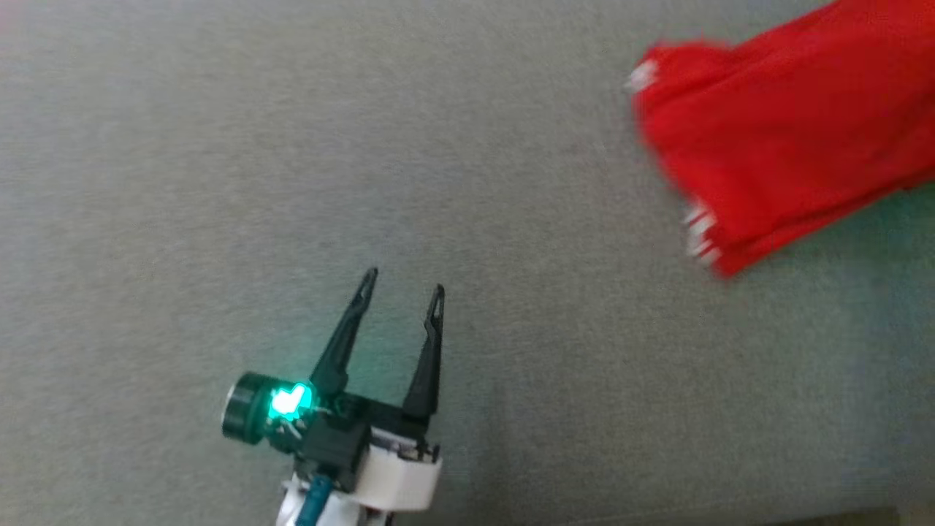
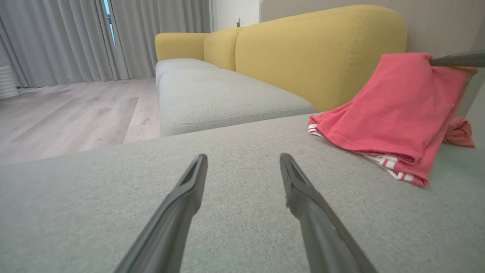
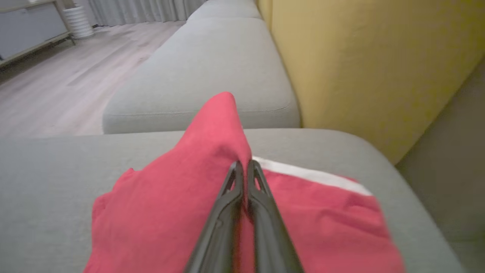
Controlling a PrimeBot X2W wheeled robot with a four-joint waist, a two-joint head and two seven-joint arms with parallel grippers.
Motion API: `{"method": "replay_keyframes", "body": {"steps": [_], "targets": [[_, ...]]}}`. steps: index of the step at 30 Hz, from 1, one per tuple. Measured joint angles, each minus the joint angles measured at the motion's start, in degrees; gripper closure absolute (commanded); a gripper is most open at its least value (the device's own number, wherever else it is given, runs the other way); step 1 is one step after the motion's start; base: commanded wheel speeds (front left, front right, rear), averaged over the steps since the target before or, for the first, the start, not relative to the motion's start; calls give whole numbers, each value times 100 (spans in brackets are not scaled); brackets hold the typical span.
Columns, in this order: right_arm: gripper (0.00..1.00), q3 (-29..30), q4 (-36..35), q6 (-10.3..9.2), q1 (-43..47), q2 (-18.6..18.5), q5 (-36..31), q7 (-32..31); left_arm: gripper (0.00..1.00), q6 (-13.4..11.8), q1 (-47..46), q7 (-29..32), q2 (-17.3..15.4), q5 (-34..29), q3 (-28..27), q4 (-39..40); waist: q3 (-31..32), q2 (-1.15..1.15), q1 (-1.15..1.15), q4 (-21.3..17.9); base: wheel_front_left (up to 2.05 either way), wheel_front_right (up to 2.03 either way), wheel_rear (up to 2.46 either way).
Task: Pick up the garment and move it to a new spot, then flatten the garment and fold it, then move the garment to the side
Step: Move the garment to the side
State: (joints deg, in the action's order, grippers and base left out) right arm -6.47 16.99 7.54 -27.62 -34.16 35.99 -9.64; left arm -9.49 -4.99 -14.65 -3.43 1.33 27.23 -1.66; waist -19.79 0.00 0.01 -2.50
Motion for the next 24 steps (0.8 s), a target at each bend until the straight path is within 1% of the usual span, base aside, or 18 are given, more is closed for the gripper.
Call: {"method": "replay_keyframes", "body": {"steps": [6,7,8,10,12,15,18,19,20,24], "targets": [[100,906,-174,0,-131,-639,-141,-441,0,60,-252,-5,0,121,-154,122,-406,0,0,-253,0,0,0],[88,1070,-191,0,-131,-684,-221,-459,0,90,-292,-5,1,141,-159,143,-462,0,0,-280,0,0,0],[0,1215,-227,0,-131,-687,-332,-460,0,96,-326,-5,3,179,-160,157,-506,0,1,-302,0,0,0],[0,1396,-356,0,-131,-609,-559,-452,0,135,-368,-5,4,209,-163,144,-534,0,1,-322,0,0,0],[0,1397,-573,0,-125,-368,-694,-446,0,143,-399,-5,4,230,-171,123,-477,0,0,-309,0,0,0],[0,1112,-859,0,38,172,-918,-442,0,143,-405,-5,9,255,-162,100,-303,0,0,-228,0,0,0],[0,710,-925,0,522,731,-984,-339,0,144,-392,-5,13,290,-132,56,-60,0,-1,-89,0,0,0],[0,710,-925,0,522,731,-984,-339,0,144,-392,-5,13,290,-132,56,-60,0,-1,-89,0,0,0],[0,490,-854,0,926,1044,-984,-146,0,144,-367,-5,15,308,-125,0,122,0,-1,28,0,0,0],[0,131,-476,0,1533,1613,-977,442,0,143,-120,-5,21,498,-133,-133,544,0,-1,302,0,0,0]]}}
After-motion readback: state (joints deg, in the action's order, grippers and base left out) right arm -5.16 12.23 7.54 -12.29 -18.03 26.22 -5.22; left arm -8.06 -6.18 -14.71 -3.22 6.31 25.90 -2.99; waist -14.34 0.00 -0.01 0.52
